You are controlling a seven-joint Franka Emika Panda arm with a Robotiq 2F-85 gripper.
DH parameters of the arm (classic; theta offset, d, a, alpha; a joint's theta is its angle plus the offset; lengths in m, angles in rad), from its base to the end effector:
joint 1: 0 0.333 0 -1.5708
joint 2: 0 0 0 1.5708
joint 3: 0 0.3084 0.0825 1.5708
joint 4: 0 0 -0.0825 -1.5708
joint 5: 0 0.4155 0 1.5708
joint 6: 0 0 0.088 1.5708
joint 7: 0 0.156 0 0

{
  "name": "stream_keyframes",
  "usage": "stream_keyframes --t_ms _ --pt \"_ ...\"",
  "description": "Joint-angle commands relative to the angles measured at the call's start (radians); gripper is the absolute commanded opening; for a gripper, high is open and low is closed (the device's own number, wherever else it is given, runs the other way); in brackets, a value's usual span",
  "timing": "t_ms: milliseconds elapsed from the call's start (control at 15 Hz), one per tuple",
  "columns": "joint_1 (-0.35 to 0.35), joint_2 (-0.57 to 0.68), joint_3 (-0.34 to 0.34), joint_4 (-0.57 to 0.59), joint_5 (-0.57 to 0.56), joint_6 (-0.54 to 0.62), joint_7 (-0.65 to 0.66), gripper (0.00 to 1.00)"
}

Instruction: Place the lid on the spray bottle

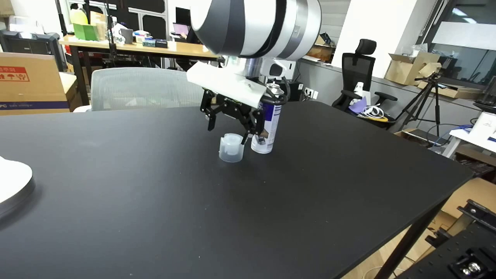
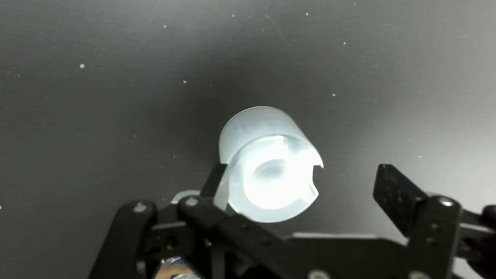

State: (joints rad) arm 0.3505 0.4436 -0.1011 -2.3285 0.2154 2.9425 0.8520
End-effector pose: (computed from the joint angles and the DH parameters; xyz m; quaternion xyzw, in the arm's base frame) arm 0.5339 0.1180 0.0810 -0.9181 0.3863 -0.0700 0.0538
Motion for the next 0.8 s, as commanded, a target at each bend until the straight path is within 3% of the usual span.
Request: stream_keyframes --t_ms 0,200,467,533,600,733 --pt "-0.021 0.013 0.017 0.038 0.007 -0.047 0.032 0.68" --pt "-0.025 0.005 0.019 0.033 0.001 -0.064 0.031 0.44" --pt "-0.037 -0.001 0.033 0.032 0.006 -0.068 0.024 0.21" --pt "-0.040 -0.003 0.037 0.031 0.006 -0.070 0.023 0.20" --pt "-0.042 -0.004 0.041 0.030 0.006 -0.071 0.022 0.55" --pt "-0.048 -0.008 0.048 0.028 0.007 -0.073 0.018 0.52"
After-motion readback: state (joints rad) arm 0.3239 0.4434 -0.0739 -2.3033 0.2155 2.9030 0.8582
